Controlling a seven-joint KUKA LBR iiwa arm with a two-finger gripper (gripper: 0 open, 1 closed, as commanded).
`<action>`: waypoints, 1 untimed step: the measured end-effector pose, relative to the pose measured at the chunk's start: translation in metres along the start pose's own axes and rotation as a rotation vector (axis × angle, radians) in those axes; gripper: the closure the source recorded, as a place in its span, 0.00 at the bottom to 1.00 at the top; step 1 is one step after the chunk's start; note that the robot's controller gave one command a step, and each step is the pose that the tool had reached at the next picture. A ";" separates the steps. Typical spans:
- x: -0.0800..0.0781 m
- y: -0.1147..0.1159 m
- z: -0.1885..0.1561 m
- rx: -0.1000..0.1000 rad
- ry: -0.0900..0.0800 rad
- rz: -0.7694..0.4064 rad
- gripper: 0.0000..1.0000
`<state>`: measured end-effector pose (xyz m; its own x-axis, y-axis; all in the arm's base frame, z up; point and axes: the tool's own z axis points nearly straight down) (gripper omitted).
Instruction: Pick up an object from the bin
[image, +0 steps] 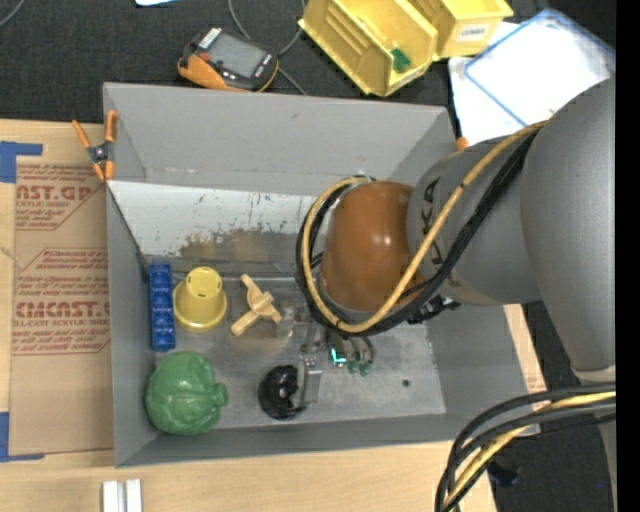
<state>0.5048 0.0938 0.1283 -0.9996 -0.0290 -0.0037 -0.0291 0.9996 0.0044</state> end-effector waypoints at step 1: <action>0.000 0.000 0.000 0.000 0.000 0.000 1.00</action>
Offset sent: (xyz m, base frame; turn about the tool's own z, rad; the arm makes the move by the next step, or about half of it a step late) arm 0.0000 0.0000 0.0000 0.0000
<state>0.5049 0.0937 0.1283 -0.9996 -0.0292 -0.0038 -0.0292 0.9996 0.0041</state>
